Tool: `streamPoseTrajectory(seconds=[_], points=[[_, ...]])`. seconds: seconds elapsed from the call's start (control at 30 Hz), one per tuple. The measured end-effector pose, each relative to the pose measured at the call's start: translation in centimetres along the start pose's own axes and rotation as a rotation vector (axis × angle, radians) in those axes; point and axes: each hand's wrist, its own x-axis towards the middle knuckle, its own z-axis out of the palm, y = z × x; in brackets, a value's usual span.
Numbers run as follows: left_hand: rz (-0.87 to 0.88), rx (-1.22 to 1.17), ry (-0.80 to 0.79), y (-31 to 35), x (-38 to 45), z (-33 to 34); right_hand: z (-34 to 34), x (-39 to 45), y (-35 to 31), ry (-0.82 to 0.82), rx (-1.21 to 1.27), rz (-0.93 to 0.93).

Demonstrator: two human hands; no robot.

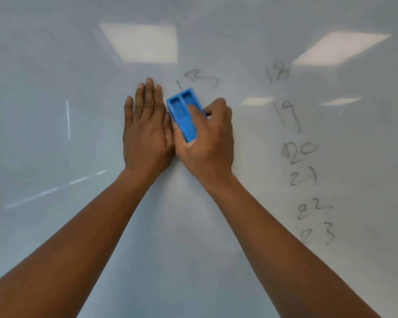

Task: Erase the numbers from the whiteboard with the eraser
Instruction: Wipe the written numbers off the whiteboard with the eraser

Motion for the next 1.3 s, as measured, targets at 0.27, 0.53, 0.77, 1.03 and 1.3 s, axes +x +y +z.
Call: streamPoseTrajectory(seconds=[0.27,0.53,0.77,1.03,1.3], points=[[0.006,-0.015,0.033,-0.3,-0.4,0.0,-1.7,2.0,3.6,0.126,-0.041,0.181],[0.030,-0.029,0.050,-0.5,-0.6,0.0,0.3,4.1,-1.0,-0.099,-0.054,-0.068],[0.007,-0.018,0.055,-0.3,-0.7,0.1,-1.8,5.1,2.5,-0.017,-0.096,0.066],[0.012,-0.021,0.051,-0.4,-0.8,0.2,0.2,4.4,-1.8,-0.184,-0.072,-0.079],[-0.015,-0.007,0.089,-0.2,-1.1,0.2,-2.2,4.6,2.0,-0.080,-0.111,0.064]])
